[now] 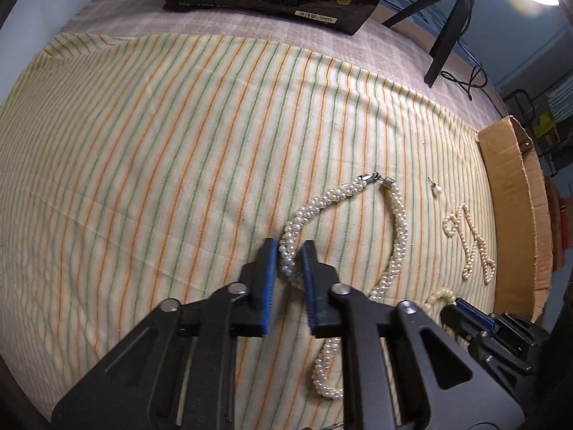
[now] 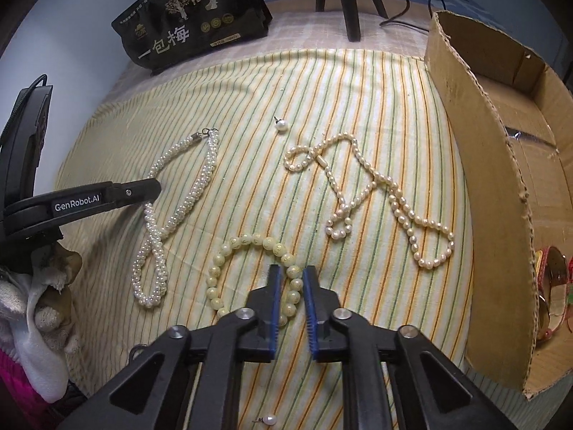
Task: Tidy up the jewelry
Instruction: 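Grasp the pearl necklace with the left tool while the right tool grasps the bead bracelet, then carry the necklace and bracelet into the box and open both tools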
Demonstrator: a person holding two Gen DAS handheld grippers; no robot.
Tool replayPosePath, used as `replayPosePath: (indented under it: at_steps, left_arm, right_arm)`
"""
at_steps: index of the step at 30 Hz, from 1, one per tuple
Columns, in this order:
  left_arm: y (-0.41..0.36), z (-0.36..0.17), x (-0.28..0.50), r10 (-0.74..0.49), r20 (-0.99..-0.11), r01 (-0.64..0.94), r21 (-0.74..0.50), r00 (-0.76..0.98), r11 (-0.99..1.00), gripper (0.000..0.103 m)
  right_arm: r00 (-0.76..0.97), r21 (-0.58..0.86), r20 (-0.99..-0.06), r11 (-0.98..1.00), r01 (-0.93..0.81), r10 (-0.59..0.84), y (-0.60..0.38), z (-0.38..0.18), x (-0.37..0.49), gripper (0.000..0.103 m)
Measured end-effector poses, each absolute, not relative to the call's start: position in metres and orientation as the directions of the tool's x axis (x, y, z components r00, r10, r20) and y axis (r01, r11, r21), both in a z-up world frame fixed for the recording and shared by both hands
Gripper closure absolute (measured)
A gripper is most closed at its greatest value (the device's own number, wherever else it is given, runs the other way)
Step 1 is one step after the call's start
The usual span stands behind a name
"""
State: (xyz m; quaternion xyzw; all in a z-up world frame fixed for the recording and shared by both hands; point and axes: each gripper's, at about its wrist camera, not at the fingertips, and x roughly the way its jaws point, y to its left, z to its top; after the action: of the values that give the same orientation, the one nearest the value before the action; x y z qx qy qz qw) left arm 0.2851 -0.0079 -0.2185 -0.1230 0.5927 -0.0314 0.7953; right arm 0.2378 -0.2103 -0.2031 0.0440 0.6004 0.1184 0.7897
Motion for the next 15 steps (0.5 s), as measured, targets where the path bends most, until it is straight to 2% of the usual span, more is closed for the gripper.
replayPosePath:
  at_steps: [8,15]
  left_arm:
    - [0.002,-0.208,0.281,-0.227,-0.922,-0.122,-0.276,0.314,0.953,0.097]
    - [0.002,-0.175,0.274,-0.301,-0.877,-0.092,-0.358,0.374,0.929,0.097]
  right_arm:
    - [0.275,0.237,-0.924,0.961,-0.139,0.268,-0.209,-0.197,0.235,0.098]
    - [0.337,0.298,-0.883,0.944,-0.139,0.328,-0.212,-0.181,0.229,0.098]
